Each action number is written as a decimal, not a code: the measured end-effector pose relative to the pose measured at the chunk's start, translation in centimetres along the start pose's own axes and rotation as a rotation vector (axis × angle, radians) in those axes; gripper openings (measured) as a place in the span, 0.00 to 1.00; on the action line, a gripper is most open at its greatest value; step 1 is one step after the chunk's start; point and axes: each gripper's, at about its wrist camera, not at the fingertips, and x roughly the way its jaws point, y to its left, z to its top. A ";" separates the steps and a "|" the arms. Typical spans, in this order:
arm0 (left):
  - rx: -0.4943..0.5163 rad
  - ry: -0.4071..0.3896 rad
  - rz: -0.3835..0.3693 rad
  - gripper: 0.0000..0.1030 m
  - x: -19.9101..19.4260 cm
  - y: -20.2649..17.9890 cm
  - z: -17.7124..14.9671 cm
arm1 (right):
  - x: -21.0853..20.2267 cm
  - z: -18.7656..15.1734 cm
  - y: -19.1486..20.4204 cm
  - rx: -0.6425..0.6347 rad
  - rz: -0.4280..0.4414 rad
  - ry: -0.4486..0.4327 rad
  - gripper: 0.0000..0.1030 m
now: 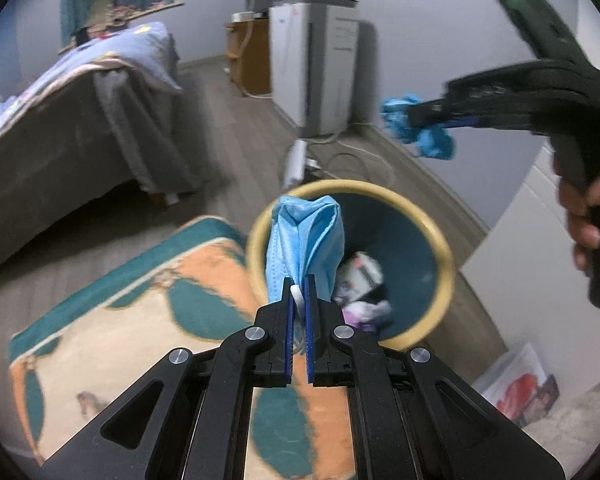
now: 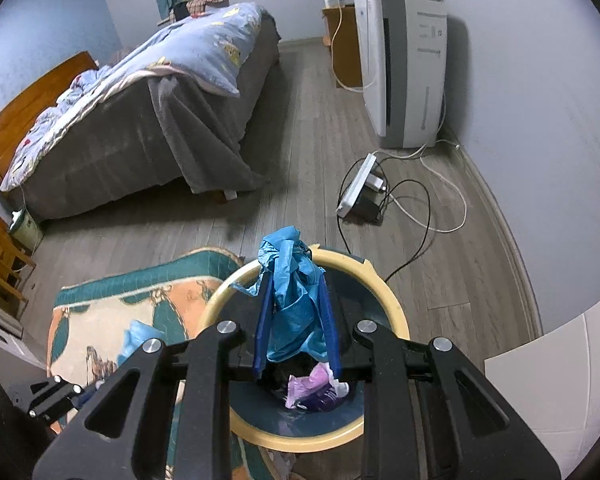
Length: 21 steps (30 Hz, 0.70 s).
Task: Collect trash
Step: 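Carry the mask and glove over the bin and open both tools to drop them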
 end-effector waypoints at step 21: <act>0.067 0.119 -0.037 0.05 8.0 -4.1 2.0 | 4.9 -2.3 -4.9 0.121 -0.018 0.129 0.22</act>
